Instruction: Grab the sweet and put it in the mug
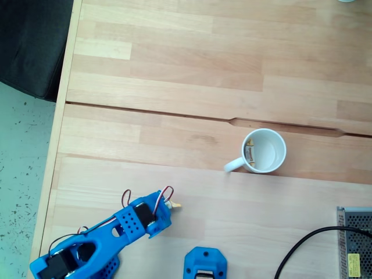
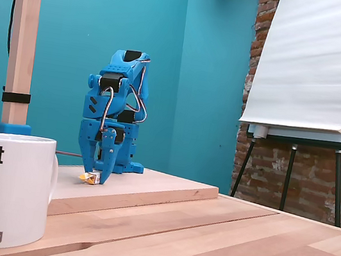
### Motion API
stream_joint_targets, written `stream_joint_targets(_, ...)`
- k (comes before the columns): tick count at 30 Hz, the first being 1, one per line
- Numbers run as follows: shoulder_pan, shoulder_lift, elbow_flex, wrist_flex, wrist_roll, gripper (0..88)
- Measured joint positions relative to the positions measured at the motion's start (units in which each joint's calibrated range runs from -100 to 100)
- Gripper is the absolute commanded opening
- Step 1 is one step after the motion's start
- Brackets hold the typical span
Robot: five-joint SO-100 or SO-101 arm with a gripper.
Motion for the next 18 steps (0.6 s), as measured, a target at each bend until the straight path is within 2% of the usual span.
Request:
stream_joint_targets(5, 0.07, -2.72, -3.05, 0.24, -0.15, 0.0)
stream_joint_targets(9, 0.07, -7.08, -7.8, 0.41, -2.1, 0.0)
stream_joint_targets(18, -4.87, -5.72, -24.74, 0.57, -10.35, 0.0)
